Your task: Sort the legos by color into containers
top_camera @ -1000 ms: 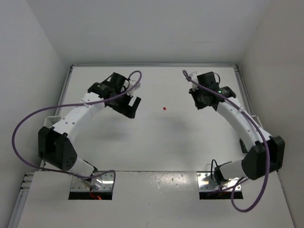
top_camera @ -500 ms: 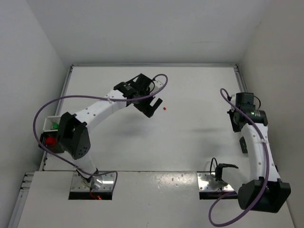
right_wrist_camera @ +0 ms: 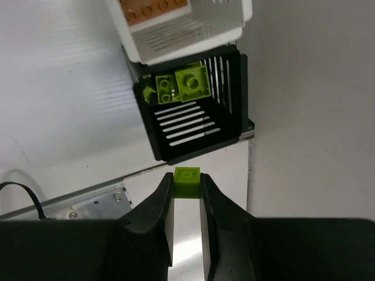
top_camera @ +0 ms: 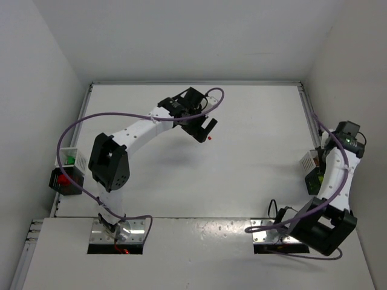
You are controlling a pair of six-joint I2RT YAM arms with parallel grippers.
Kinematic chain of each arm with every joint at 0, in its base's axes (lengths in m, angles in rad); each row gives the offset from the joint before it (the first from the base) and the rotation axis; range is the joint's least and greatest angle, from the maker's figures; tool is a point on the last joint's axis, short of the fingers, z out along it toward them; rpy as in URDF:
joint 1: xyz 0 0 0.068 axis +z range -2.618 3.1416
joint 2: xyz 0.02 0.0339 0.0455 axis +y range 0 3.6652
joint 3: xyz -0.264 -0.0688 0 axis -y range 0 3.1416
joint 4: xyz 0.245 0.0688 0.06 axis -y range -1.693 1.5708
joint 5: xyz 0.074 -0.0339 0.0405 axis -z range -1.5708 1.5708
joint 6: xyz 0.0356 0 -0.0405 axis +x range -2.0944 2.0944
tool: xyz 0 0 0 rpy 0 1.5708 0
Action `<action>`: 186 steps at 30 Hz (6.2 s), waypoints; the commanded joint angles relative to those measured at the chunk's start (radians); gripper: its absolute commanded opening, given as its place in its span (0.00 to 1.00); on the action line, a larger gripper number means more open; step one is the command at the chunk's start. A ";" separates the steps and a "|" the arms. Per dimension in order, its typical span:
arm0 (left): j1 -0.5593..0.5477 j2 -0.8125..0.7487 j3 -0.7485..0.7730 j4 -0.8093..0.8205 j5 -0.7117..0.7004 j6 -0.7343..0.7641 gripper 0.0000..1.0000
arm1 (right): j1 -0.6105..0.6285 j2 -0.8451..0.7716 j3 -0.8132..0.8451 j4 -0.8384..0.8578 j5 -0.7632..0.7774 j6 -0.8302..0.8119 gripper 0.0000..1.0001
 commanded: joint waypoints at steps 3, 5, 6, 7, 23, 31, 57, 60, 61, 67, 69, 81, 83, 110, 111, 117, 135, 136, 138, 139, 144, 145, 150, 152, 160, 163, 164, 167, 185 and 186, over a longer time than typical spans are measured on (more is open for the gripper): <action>-0.009 0.009 0.041 0.005 0.006 -0.016 0.99 | -0.130 0.043 0.060 0.003 -0.128 -0.091 0.00; -0.009 0.009 0.041 0.005 0.006 -0.016 0.99 | -0.174 0.060 0.069 0.003 -0.168 -0.108 0.00; -0.009 0.009 0.041 0.005 0.006 -0.016 0.99 | -0.185 0.073 0.069 0.003 -0.168 -0.118 0.00; -0.009 0.009 0.050 0.005 0.006 -0.016 0.99 | -0.205 0.091 0.069 0.003 -0.184 -0.129 0.00; -0.009 0.028 0.020 0.005 -0.013 -0.026 0.99 | -0.269 0.198 0.142 0.033 -0.329 -0.160 0.50; 0.022 0.074 0.034 0.014 0.010 -0.026 0.97 | -0.248 0.178 0.165 -0.024 -0.430 -0.171 0.53; -0.040 0.503 0.405 -0.030 -0.034 0.079 0.78 | 0.013 0.206 0.154 0.008 -0.497 0.043 0.50; -0.040 0.513 0.414 -0.012 0.002 0.100 0.78 | 0.013 0.206 0.154 0.008 -0.497 0.043 0.50; -0.040 0.513 0.425 -0.012 0.002 0.100 0.78 | 0.013 0.206 0.154 0.008 -0.497 0.043 0.50; -0.040 0.554 0.443 -0.012 0.036 0.135 0.77 | 0.022 0.206 0.154 0.008 -0.487 0.043 0.50; -0.040 0.554 0.443 -0.012 0.070 0.145 0.73 | 0.022 0.206 0.154 0.008 -0.487 0.043 0.50; -0.031 0.632 0.483 -0.003 0.090 0.145 0.56 | 0.022 0.206 0.145 0.008 -0.487 0.052 0.50; -0.031 0.632 0.483 -0.003 0.090 0.145 0.53 | 0.022 0.206 0.145 0.008 -0.487 0.052 0.50; 0.028 0.611 0.371 -0.012 0.058 0.134 0.44 | 0.031 0.215 0.135 0.008 -0.497 0.061 0.49; 0.028 0.602 0.361 -0.001 0.058 0.134 0.43 | 0.031 0.215 0.135 0.008 -0.497 0.061 0.49; 0.028 0.580 0.324 0.008 0.048 0.134 0.40 | 0.031 0.225 0.135 0.017 -0.507 0.061 0.49; 0.028 0.591 0.301 0.017 0.059 0.129 0.12 | 0.031 0.225 0.126 0.017 -0.507 0.061 0.47; 0.028 0.577 0.292 0.017 0.059 0.119 0.11 | 0.031 0.225 0.126 0.017 -0.507 0.061 0.47; 0.028 0.527 0.264 0.034 0.036 0.093 0.08 | 0.040 0.225 0.126 0.017 -0.518 0.061 0.46; 0.028 0.502 0.226 0.045 0.026 0.073 0.07 | 0.041 0.225 0.126 0.017 -0.518 0.061 0.46; 0.037 0.349 0.149 0.083 -0.069 0.013 0.00 | 0.079 0.215 0.126 0.008 -0.541 0.079 0.45; 0.037 0.326 0.123 0.083 -0.085 -0.002 0.00 | 0.099 0.215 0.126 0.008 -0.541 0.080 0.45; 0.083 0.195 0.132 -0.008 -0.184 -0.053 0.00 | 0.186 0.241 0.171 0.026 -0.563 0.141 0.44; 0.136 0.169 0.153 -0.059 -0.197 -0.067 0.00 | 0.247 0.269 0.188 0.037 -0.563 0.176 0.42; 0.396 0.019 0.201 -0.283 -0.237 -0.058 0.00 | 0.502 0.396 0.267 0.126 -0.572 0.305 0.41; 0.527 -0.069 0.181 -0.329 -0.222 -0.047 0.00 | 0.602 0.447 0.308 0.135 -0.552 0.314 0.44; 0.564 -0.095 0.170 -0.339 -0.212 -0.035 0.00 | 0.620 0.461 0.318 0.135 -0.540 0.314 0.46; 0.710 -0.202 0.109 -0.349 -0.200 0.010 0.00 | 0.674 0.503 0.353 0.126 -0.541 0.314 0.50; 1.378 -0.546 -0.275 -0.408 -0.065 0.322 0.00 | 0.781 0.548 0.379 0.105 -0.572 0.314 0.54; 1.391 -0.555 -0.291 -0.408 -0.065 0.323 0.00 | 0.781 0.548 0.379 0.105 -0.572 0.314 0.54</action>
